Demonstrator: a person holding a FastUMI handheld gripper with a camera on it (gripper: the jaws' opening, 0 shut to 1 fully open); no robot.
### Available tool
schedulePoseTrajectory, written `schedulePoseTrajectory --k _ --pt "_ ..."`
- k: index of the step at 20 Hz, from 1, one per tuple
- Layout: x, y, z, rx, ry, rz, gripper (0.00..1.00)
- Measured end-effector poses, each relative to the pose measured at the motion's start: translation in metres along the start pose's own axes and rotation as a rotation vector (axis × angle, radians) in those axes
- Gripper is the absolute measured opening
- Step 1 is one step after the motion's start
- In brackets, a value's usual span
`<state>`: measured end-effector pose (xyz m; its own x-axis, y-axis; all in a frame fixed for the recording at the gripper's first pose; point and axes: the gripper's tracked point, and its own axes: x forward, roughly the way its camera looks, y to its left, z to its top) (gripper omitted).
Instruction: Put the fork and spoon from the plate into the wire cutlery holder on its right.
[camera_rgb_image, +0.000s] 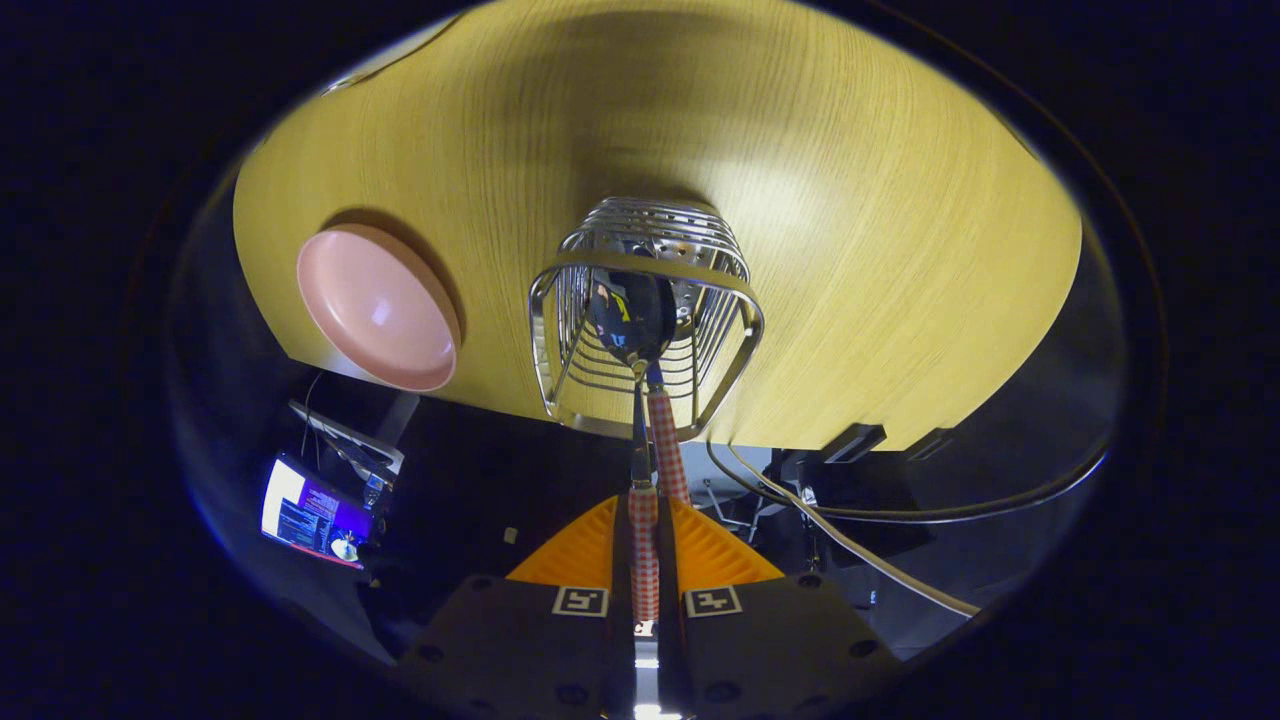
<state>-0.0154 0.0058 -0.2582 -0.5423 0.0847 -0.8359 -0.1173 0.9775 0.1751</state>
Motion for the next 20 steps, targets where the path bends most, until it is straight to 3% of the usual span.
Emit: schedulePoseTrajectory --k 7,10,11,12,16,20 --pt "-0.002 0.007 0.007 -0.052 -0.055 0.052 0.21" --pt "-0.014 0.019 0.011 -0.105 -0.184 0.129 0.63" --pt "-0.017 0.019 0.013 -0.121 -0.243 0.145 0.7" --pt "-0.022 0.017 0.019 -0.129 -0.304 0.163 0.83" --pt "-0.041 0.013 0.009 -0.109 -0.576 0.208 0.99" --pt "-0.068 0.013 -0.006 -0.073 -0.864 0.265 0.99"
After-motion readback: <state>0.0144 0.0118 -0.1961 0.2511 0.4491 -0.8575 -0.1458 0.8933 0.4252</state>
